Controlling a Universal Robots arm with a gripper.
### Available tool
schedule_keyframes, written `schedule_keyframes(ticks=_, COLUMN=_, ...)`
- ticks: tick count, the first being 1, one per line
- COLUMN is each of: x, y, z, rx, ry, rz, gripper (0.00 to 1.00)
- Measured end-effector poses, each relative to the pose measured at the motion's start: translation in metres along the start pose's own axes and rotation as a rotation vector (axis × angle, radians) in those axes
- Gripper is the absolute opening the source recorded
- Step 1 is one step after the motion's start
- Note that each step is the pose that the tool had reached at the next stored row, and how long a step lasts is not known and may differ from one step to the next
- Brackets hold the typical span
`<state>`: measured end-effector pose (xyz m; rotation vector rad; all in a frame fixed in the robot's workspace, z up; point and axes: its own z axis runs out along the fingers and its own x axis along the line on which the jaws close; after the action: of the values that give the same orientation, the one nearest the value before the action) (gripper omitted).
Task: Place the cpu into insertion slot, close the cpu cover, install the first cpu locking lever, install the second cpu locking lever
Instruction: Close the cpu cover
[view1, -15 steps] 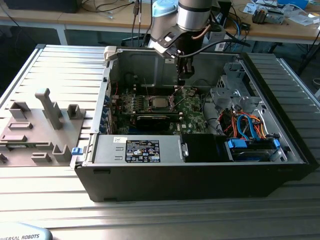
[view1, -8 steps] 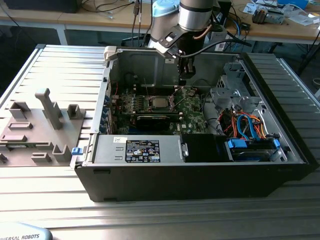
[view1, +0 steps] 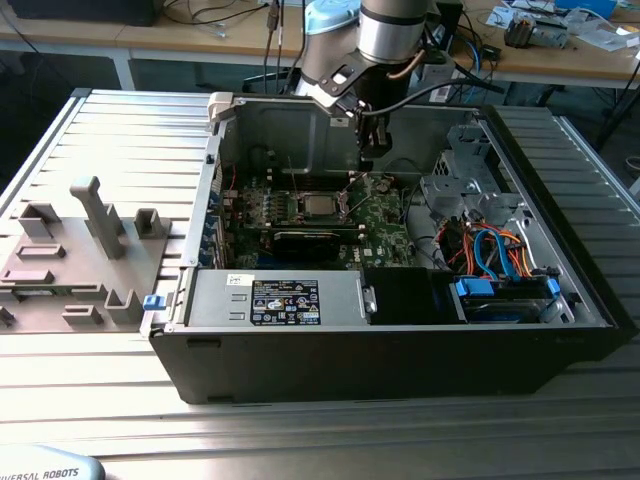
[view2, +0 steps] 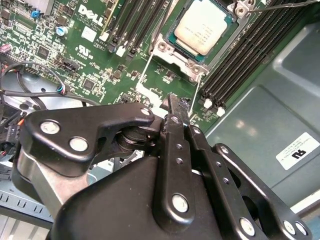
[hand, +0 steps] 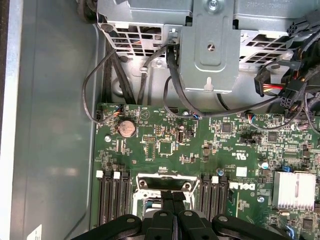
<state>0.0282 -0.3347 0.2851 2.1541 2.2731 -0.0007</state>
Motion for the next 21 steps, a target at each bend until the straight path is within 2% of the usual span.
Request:
schedule_keyframes(ticks=11, x=-0.0002, y=0.0055, z=0.001, rx=0.0017, ry=0.0003, rz=0.0, gripper=0.11)
schedule_keyframes(ticks=13, x=-0.0004, y=0.0078, z=0.0009, rx=0.0134, ry=0.0009, rz=0.0, gripper=0.11)
schedule_keyframes(ticks=15, x=-0.0006, y=0.0101, z=0.0009, rx=0.0449, ry=0.0023, rz=0.0, gripper=0.11)
schedule_keyframes(ticks=18, x=-0.0007, y=0.013, z=0.001, rx=0.0862, ry=0.0046, rz=-0.001, gripper=0.11)
schedule_keyframes(ticks=21, x=-0.0007, y=0.0138, z=0.0011, rx=0.0884, ry=0.0049, rz=0.0, gripper=0.11)
